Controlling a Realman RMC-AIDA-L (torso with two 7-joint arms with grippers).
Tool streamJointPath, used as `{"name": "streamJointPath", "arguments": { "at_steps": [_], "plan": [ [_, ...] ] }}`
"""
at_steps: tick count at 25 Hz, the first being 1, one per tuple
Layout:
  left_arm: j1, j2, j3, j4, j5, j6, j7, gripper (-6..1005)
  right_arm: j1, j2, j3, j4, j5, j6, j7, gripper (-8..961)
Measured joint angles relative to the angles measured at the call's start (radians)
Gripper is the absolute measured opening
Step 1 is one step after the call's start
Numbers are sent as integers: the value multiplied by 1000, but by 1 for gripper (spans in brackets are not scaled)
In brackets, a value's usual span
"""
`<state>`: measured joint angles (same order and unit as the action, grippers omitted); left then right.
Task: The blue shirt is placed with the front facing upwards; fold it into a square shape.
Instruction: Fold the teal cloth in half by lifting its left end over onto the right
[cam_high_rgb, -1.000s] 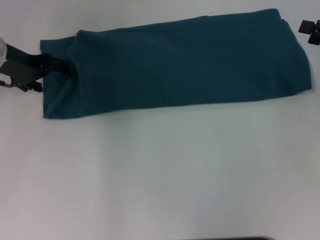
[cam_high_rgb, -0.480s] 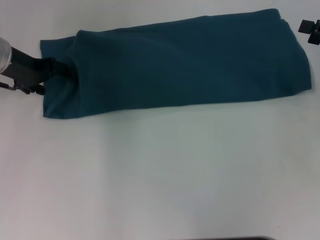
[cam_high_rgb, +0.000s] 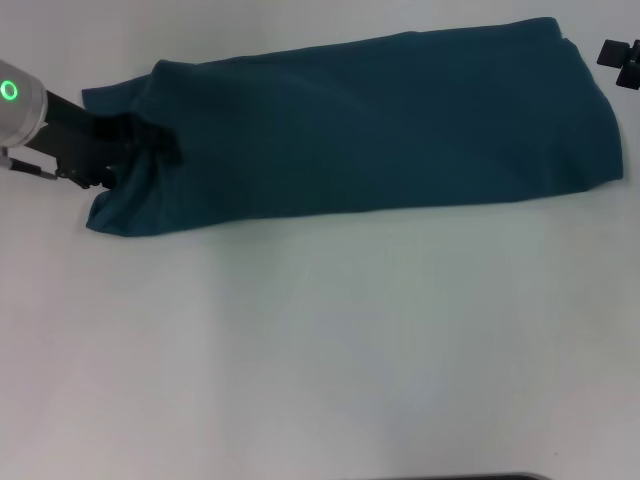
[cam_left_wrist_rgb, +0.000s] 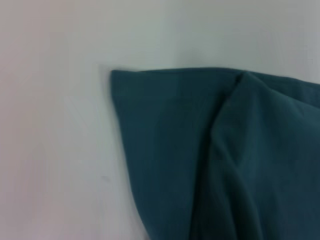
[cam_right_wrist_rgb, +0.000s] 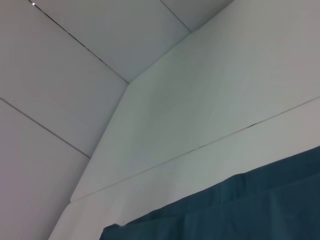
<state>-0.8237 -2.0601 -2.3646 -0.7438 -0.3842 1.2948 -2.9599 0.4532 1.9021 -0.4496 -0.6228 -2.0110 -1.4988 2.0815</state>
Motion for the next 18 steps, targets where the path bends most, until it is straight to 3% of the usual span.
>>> {"name": "streamJointPath", "arguments": {
  "at_steps": [18],
  "plan": [
    [-15,-6,5,2,-41,20,4,948,-3,0,0,0,0,0,-5,824]
  ]
}}
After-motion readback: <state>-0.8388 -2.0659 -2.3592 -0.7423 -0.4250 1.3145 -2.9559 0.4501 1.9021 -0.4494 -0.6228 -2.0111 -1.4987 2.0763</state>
